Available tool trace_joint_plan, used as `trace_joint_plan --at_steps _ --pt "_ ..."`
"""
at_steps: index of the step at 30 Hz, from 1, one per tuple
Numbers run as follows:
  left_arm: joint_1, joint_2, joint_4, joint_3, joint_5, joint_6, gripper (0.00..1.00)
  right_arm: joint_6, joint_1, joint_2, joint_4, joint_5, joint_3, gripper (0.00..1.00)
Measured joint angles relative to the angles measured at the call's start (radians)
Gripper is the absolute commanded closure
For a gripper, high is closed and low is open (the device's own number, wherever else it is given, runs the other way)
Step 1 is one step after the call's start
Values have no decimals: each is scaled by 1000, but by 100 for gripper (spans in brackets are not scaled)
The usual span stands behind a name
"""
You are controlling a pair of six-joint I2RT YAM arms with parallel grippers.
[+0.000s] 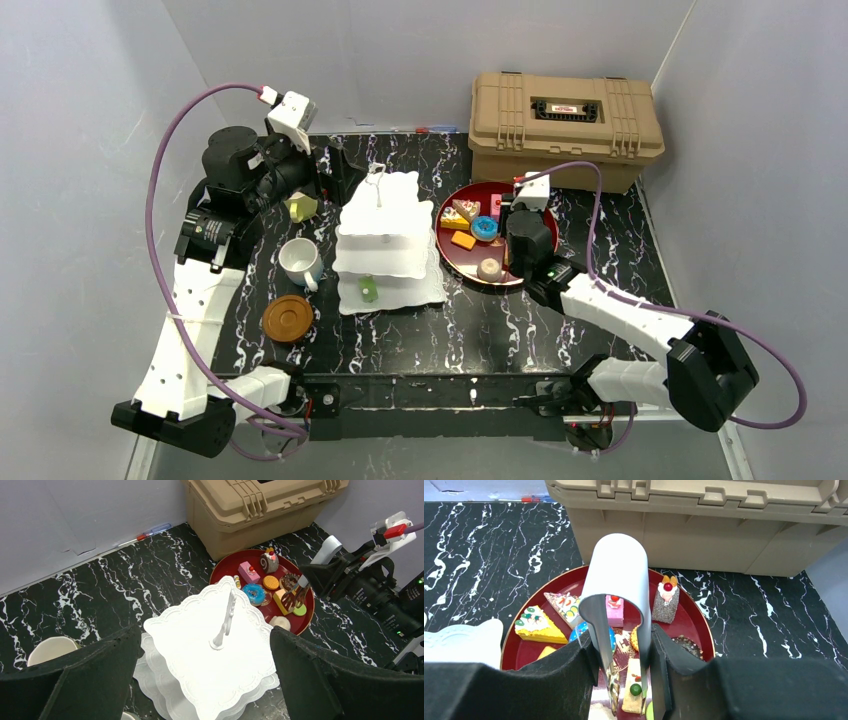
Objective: Serve the afternoon tea
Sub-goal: Adjust the dessert on the tray, then pick up the desert from the tray.
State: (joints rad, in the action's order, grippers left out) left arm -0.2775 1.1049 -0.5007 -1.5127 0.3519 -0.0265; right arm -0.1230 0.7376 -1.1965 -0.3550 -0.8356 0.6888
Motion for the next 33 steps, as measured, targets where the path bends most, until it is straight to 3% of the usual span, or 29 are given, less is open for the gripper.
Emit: trace_joint_plan --at_steps 22,33 --pt "1 0 1 0 7 -4 1 25 -31 48 -14 -24 -33 52" --pt "1 0 6 0 7 -3 1 16 -42 37 -24 3 -33 50"
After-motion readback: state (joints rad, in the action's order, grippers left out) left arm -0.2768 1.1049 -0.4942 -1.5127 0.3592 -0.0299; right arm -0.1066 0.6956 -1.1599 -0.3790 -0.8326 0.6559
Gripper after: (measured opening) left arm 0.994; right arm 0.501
